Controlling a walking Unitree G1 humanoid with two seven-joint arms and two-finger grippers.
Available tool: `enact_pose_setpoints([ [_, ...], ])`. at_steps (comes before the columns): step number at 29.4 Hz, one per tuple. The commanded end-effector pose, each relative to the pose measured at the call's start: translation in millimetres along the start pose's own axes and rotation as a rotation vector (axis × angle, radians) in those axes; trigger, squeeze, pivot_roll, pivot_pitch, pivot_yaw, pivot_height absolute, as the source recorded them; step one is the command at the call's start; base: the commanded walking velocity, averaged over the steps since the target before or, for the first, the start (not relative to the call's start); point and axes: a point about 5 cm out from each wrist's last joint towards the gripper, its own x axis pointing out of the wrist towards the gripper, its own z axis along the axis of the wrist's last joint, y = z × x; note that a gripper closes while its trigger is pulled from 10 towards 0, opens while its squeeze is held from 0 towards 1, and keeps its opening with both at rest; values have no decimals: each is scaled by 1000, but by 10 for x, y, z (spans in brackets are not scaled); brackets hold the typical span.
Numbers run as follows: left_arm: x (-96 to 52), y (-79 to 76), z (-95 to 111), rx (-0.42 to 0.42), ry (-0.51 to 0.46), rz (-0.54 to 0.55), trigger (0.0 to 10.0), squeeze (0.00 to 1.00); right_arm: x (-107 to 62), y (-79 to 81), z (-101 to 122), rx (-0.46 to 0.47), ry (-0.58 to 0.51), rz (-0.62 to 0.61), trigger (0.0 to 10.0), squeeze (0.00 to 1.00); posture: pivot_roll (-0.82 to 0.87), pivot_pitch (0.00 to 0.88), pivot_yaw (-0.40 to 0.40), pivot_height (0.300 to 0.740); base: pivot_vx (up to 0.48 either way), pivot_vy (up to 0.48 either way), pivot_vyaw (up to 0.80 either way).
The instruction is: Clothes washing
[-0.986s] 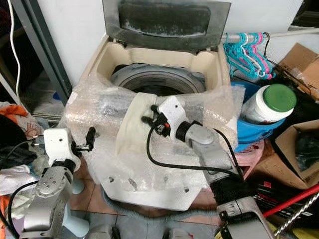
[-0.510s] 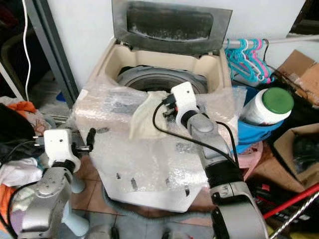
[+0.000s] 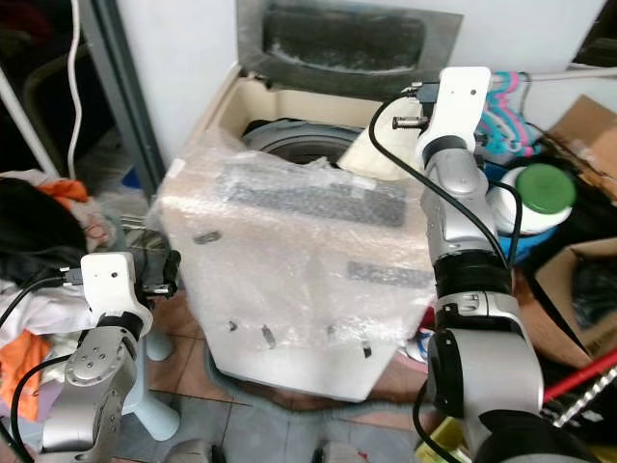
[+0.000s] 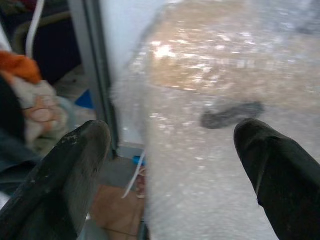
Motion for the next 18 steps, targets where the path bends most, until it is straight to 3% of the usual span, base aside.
enact_pose_setpoints([
  [1,0,3,17,2,2,6,10000,0,-25,76,-1,4,-14,61,10000,0,-62,0,-34,740,0,0,0],
  [2,2,9,12,4,7,13,10000,0,-62,121,-44,34,-4,103,10000,1000,-62,0,-34,740,0,0,0],
  [5,11,26,-1,2,17,26,10000,0,-203,244,-145,91,6,219,10000,1000,-66,0,-28,740,0,0,0],
  [9,21,26,4,3,15,23,10000,0,-310,320,-106,111,-44,301,10000,1000,-70,0,-24,740,0,0,0],
  [14,47,41,-12,10,39,47,10000,0,-439,395,-36,73,-109,379,10000,1000,-73,0,-25,740,0,0,0],
  [18,57,39,-11,-1,36,42,10000,0,-586,496,-38,62,-130,426,10000,1000,-73,0,-25,740,0,480,0],
])
